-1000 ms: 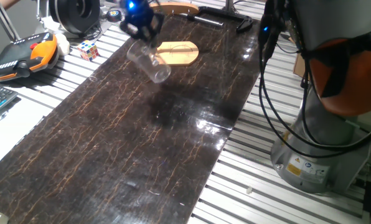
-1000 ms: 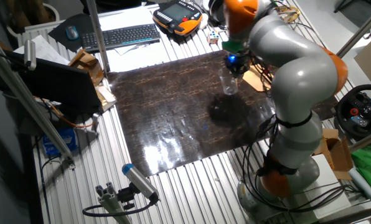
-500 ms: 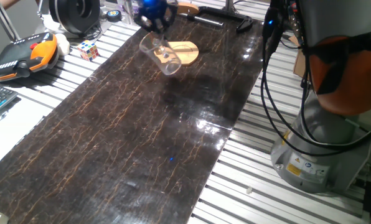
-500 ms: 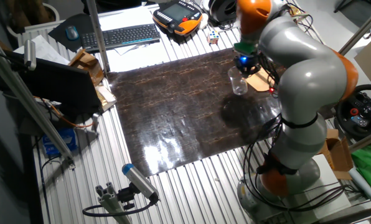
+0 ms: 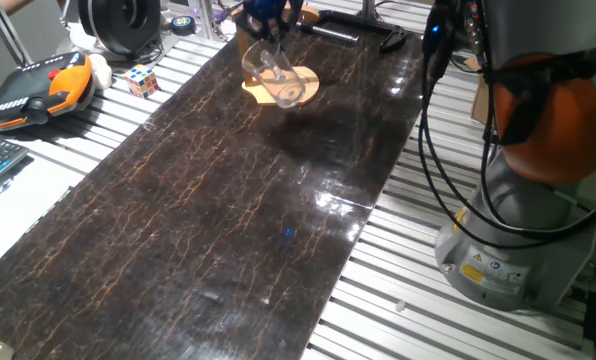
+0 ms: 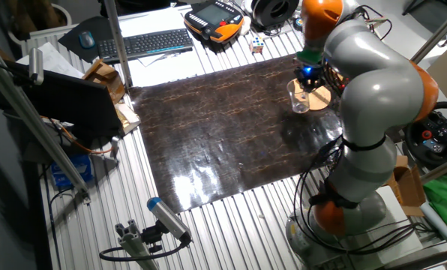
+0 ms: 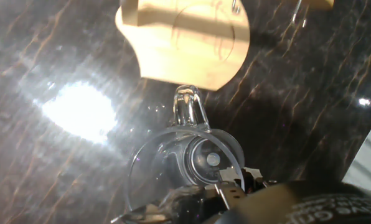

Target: Put the cup on the cup rack

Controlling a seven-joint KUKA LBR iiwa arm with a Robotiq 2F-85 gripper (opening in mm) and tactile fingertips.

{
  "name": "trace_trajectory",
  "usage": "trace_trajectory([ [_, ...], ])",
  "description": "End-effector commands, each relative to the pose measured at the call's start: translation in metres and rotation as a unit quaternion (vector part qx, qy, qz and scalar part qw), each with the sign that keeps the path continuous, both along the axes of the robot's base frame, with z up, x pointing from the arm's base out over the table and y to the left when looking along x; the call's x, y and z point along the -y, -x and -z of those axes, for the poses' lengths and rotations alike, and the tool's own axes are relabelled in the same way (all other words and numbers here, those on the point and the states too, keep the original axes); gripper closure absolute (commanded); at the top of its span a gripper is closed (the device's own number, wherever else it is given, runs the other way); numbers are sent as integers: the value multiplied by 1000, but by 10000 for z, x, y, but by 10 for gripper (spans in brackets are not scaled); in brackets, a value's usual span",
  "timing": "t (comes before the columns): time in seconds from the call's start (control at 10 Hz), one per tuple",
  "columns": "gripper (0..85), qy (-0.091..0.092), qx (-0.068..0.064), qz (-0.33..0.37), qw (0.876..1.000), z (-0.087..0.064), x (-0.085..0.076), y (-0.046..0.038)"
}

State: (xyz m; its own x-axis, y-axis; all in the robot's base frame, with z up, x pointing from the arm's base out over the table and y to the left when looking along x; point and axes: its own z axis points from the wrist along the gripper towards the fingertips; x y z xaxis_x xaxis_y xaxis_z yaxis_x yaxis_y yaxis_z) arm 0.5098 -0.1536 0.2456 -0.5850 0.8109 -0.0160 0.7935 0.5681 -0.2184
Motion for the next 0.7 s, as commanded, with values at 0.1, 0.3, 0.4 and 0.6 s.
trace_trajectory([
  [0.1,830,8,-10,6,1000,-18,-115,-164],
  [0.3,830,23,-22,-2,999,-86,-315,-320],
  [0.4,830,34,-26,-10,999,-86,-315,-320],
  [0.6,830,63,-28,-5,998,-86,-315,-320],
])
